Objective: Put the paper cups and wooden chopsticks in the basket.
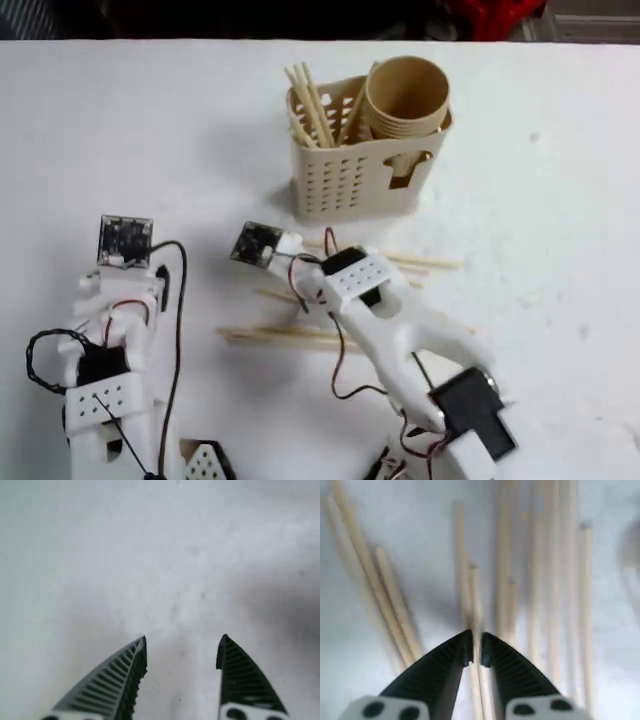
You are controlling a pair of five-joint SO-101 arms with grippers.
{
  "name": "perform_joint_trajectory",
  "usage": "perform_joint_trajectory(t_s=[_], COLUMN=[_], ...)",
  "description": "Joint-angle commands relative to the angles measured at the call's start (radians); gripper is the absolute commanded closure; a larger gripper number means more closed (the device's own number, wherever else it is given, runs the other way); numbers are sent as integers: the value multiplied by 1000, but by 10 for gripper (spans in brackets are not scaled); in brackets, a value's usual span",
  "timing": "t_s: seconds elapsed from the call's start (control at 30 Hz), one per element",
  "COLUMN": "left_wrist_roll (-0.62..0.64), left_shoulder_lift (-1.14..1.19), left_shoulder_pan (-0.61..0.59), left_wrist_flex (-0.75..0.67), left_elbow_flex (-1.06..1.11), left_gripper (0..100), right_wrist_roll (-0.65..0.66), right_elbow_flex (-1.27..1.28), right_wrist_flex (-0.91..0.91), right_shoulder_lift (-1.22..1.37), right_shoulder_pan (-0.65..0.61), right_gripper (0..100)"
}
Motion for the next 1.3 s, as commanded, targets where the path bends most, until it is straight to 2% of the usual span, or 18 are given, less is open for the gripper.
perform_joint_trajectory(t_s=[0.0,0.27,0.37,0.5,0.57,0.67,0.77,0.9,0.97,1.07,1.27], left_wrist_roll=[-9,-9,-9,-9,-9,-9,-9,-9,-9,-9,-9], left_shoulder_lift=[-13,-13,-13,-13,-13,-13,-13,-13,-13,-13,-13], left_shoulder_pan=[15,15,16,16,16,16,16,16,16,16,16], left_wrist_flex=[-25,-25,-25,-25,-25,-25,-25,-25,-25,-25,-25], left_elbow_flex=[-9,-9,-9,-9,-9,-9,-9,-9,-9,-9,-9], left_gripper=[766,766,766,766,766,766,766,766,766,766,766], right_wrist_roll=[-54,-51,-37,20,21,17,17,21,18,25,17], right_elbow_flex=[-28,-23,9,40,40,35,49,147,193,224,235], right_wrist_flex=[27,143,142,111,114,163,243,295,291,268,128], right_shoulder_lift=[-205,-506,-472,-297,-214,-199,-292,-407,-429,-417,-242], right_shoulder_pan=[71,68,35,-36,-68,-93,-110,-200,-225,-229,-208], right_gripper=[982,981,965,868,854,854,858,954,985,962,957])
